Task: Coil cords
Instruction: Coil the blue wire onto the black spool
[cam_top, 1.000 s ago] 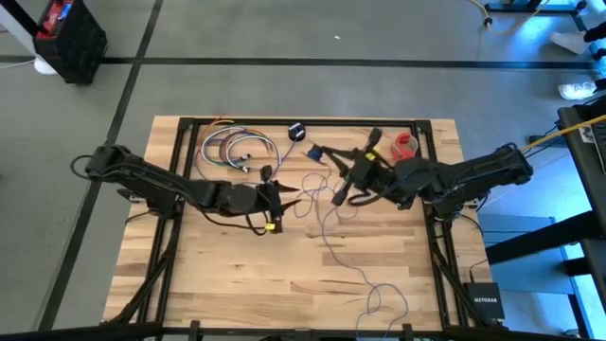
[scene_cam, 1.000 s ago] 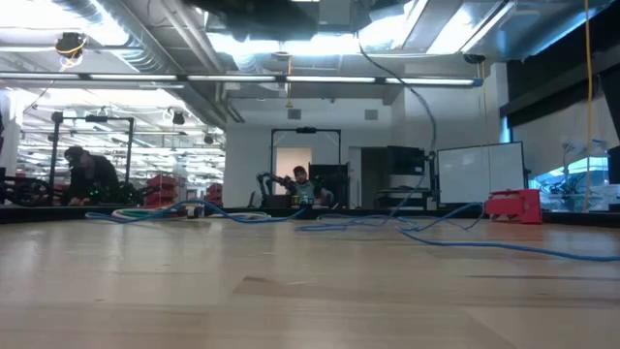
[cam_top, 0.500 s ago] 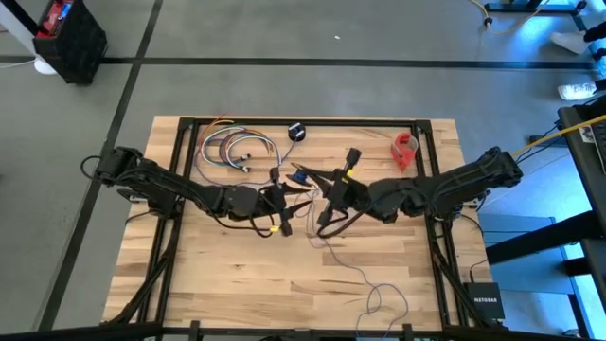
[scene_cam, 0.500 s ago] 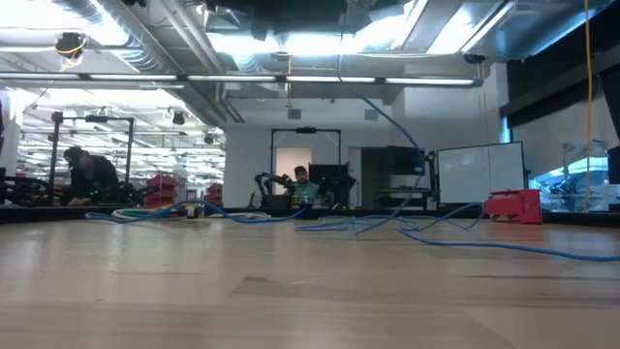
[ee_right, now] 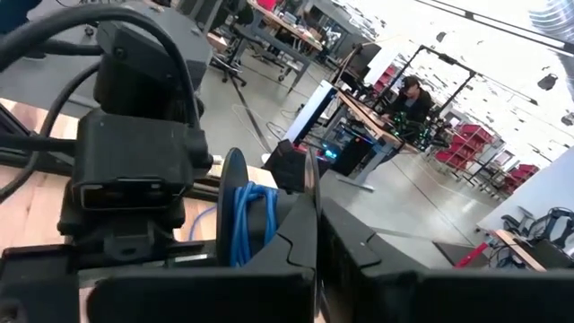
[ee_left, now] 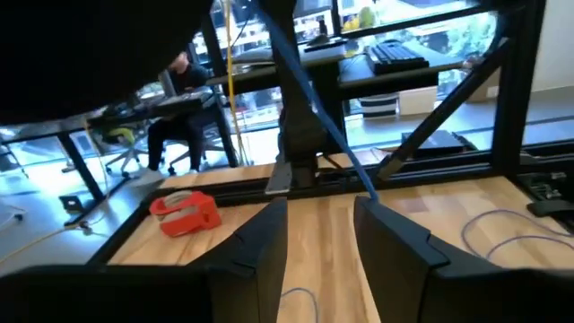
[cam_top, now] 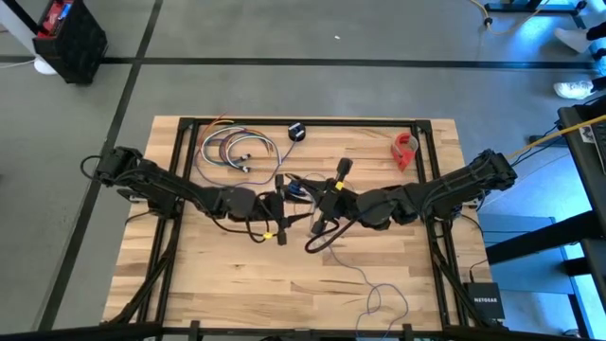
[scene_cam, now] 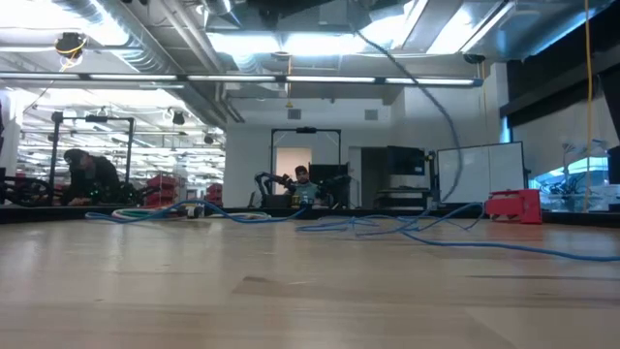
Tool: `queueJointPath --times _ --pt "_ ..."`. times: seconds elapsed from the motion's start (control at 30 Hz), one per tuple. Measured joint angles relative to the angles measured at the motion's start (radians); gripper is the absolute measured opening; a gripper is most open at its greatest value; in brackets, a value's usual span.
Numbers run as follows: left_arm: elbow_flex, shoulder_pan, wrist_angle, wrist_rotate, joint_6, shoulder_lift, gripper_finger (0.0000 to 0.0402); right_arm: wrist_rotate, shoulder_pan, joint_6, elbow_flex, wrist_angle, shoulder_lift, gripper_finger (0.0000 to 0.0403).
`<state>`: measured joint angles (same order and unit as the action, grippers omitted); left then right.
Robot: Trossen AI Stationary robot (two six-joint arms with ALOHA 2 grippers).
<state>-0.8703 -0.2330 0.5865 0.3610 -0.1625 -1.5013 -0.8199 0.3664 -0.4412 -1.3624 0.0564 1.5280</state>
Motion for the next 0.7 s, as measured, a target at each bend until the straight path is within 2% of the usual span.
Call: queueJointPath --times 0.23,0.4,0.57,0.7 --pt "0.000 0.000 -0.146 0.001 -0.027 0.025 0.0123 -0.027 0.000 -0.009 0.000 -0.007 0.000 0.0003" --pt "-0.001 -0.001 -0.161 0.001 -0.012 0.045 0.0123 -0.026 0.000 -0.011 0.000 -0.009 0.000 0.0003" --pt "-0.001 -0.005 -0.268 0.001 -0.009 0.058 0.0123 -0.026 0.000 -0.012 0.000 -0.010 0.000 0.0003" --pt "-0.001 0.008 -0.207 0.001 0.029 0.074 0.0123 -0.015 0.000 -0.011 0.000 -0.007 0.000 0.0003"
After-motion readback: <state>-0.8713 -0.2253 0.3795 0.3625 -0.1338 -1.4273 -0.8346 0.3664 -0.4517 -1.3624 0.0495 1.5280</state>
